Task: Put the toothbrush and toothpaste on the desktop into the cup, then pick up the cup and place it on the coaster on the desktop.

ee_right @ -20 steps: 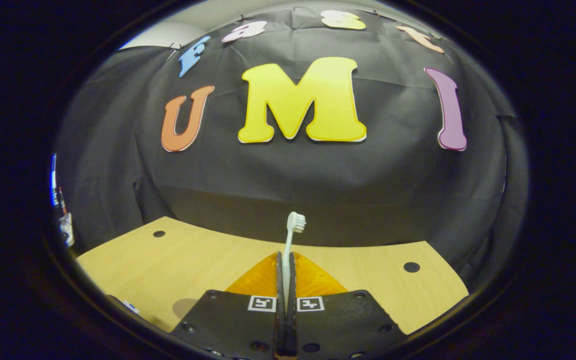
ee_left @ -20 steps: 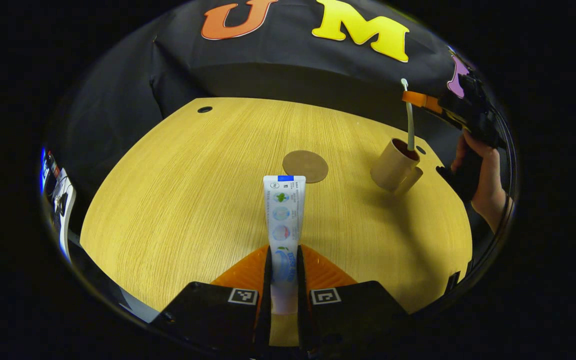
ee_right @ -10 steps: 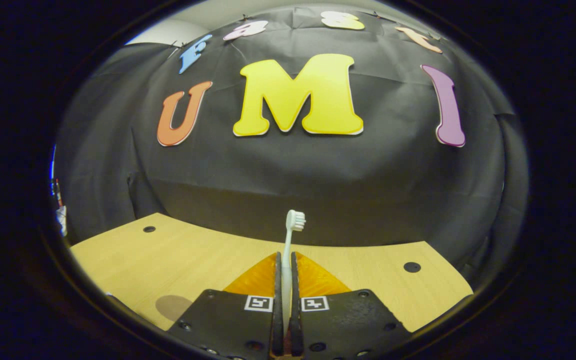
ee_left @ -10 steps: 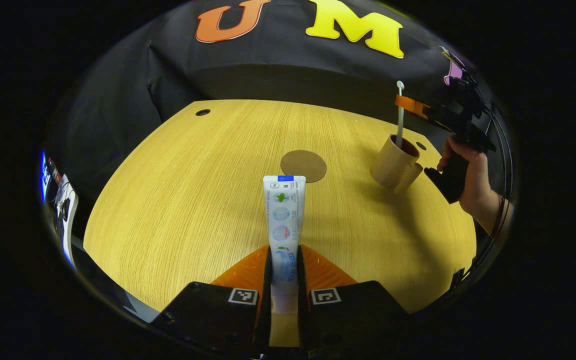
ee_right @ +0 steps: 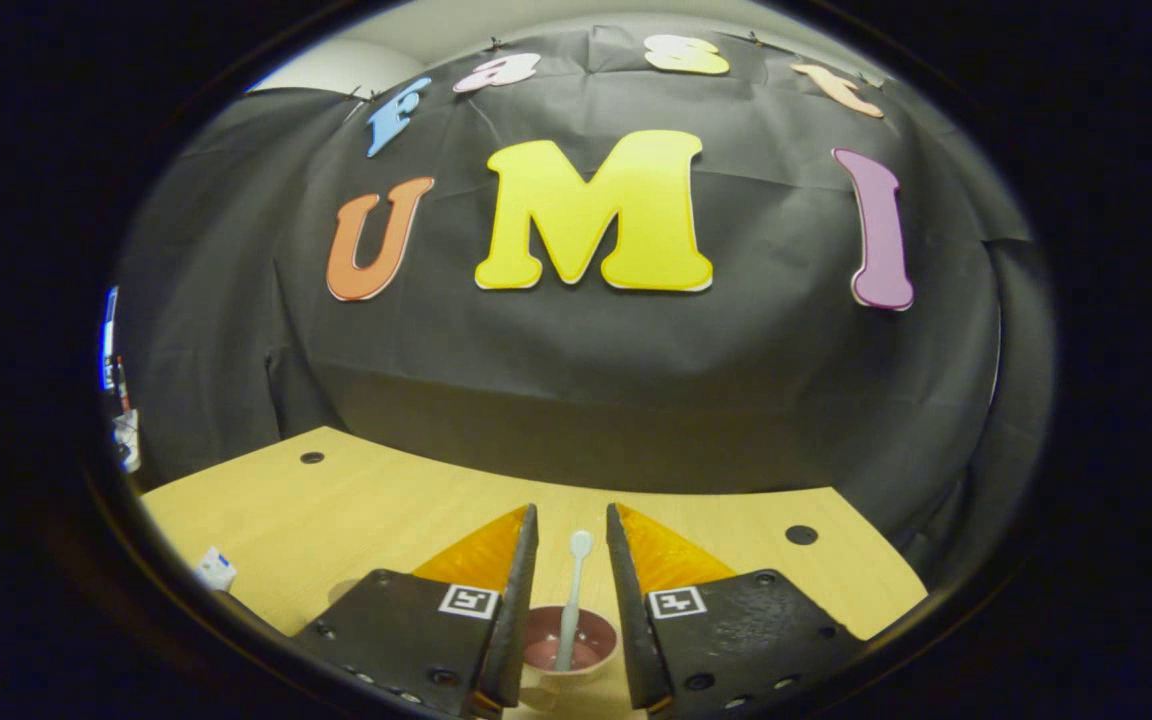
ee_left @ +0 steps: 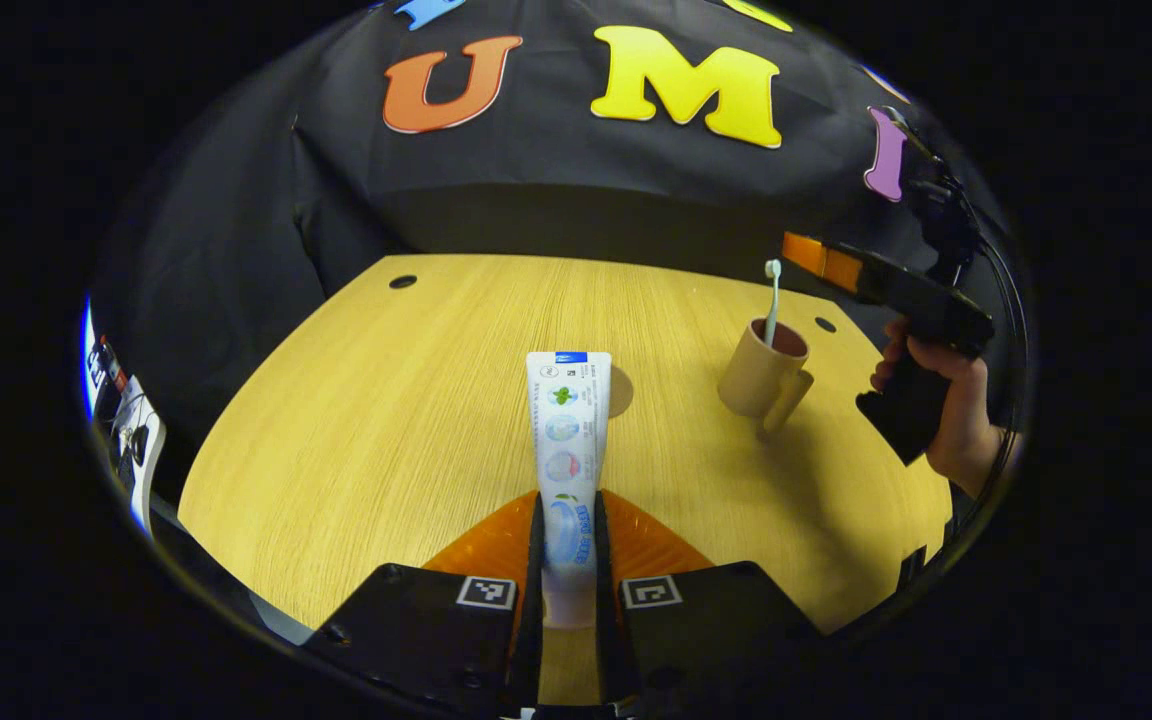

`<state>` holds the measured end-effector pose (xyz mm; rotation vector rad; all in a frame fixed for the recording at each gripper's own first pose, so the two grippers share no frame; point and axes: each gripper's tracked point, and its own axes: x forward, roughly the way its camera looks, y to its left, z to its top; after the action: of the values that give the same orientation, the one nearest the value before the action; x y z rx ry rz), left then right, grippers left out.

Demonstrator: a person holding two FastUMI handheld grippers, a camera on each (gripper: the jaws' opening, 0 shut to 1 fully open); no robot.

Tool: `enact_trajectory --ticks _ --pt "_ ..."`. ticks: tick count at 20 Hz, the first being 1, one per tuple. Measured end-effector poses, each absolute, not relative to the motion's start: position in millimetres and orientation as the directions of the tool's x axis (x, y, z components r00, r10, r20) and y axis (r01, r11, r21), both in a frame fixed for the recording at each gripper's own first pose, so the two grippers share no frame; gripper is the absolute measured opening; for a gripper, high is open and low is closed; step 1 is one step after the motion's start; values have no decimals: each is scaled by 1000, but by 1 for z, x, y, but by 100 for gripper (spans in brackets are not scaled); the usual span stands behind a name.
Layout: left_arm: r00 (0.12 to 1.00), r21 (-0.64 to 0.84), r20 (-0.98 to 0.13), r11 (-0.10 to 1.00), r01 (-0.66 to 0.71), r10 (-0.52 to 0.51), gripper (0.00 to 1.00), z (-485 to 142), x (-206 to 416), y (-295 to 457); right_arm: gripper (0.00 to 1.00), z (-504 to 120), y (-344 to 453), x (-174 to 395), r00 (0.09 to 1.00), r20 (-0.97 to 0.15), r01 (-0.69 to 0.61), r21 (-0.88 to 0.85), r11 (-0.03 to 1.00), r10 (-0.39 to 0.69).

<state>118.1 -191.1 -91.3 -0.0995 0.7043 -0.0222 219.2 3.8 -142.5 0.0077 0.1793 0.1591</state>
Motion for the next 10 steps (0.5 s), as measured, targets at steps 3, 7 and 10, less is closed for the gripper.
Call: enact_trajectory --ticks 3,7,10 --pt "819 -97 -569 995 20 -72 25 -67 143 -206 64 -137 -7 198 968 -198 -150 38 988 155" --pt "884 -104 -460 994 43 -86 25 -44 176 -229 71 -136 -25 173 960 -241 -130 79 988 145" --pt "911 -122 -392 989 83 -125 24 -38 205 -258 74 -136 -48 159 958 -261 -93 95 991 115"
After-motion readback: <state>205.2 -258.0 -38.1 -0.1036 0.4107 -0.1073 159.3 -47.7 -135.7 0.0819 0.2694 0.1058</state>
